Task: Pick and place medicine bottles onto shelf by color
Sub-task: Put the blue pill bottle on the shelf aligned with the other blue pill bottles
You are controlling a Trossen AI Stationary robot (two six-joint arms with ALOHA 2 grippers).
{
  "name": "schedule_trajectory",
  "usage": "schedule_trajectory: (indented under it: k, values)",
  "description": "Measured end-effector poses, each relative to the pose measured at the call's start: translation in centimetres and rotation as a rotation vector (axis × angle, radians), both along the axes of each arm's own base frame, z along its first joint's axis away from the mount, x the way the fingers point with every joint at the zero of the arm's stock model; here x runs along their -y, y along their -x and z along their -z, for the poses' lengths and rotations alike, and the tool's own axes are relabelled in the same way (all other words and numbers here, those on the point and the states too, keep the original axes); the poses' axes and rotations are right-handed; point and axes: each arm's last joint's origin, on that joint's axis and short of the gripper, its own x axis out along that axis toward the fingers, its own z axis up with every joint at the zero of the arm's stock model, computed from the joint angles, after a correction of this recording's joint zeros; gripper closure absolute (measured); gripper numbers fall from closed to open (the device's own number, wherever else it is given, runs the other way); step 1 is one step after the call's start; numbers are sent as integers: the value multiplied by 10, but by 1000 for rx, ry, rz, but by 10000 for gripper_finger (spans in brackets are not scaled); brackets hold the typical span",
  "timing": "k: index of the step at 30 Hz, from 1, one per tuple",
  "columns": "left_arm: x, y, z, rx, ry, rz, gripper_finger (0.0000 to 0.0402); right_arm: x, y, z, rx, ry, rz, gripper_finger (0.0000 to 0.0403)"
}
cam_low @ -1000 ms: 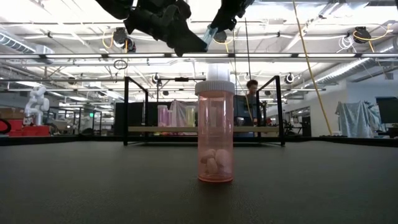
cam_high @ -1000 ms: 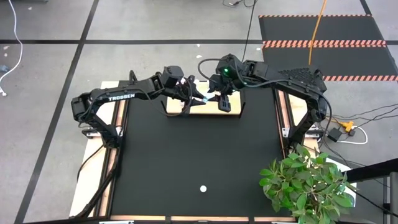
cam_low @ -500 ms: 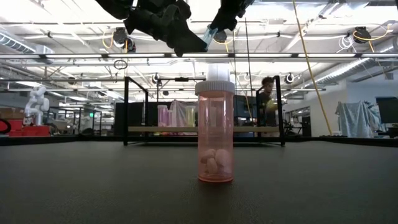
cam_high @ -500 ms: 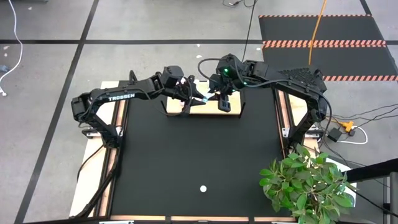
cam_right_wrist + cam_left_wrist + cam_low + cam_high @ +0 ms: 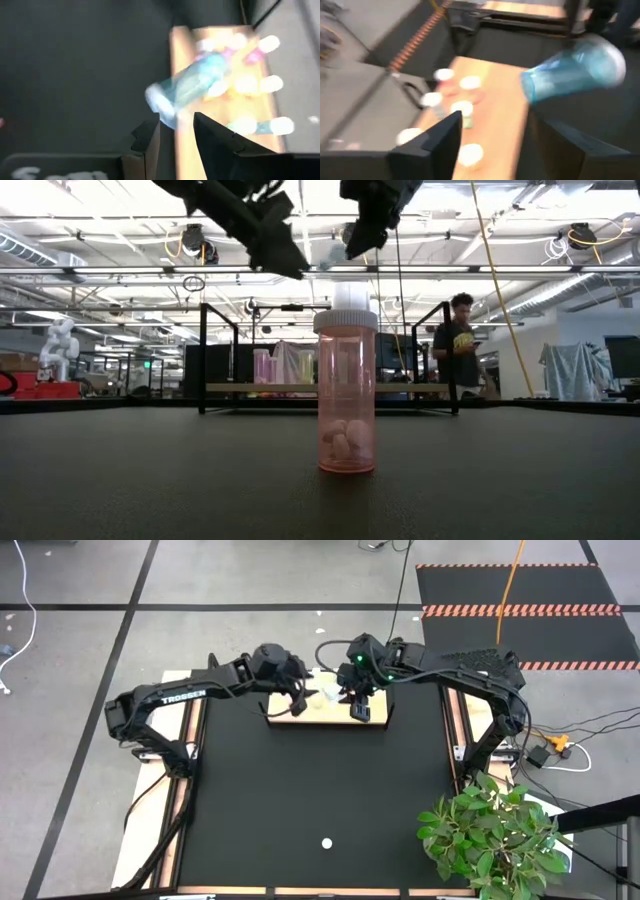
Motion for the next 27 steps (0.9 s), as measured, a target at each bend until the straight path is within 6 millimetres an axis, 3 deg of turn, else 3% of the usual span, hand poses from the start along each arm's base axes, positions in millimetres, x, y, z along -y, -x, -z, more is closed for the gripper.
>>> schedule_trajectory:
  k: [7, 12, 15, 21, 27]
  values:
    - [5, 21, -26, 36, -92, 11, 107, 5, -6, 4, 66, 7, 42, 298]
    - [11, 35, -43, 80, -141, 7, 89, 5, -5, 1, 64, -16, 72, 305]
    - [17, 50, -59, 106, -219, -13, 88, -3, 1, 7, -23, -65, 79, 303]
    - [24, 80, -86, 160, -318, -267, 97, -26, -13, 55, -72, -101, 38, 284]
    - [27, 84, -70, 136, -21, -423, 103, -34, -35, 77, 190, -267, 238, 264]
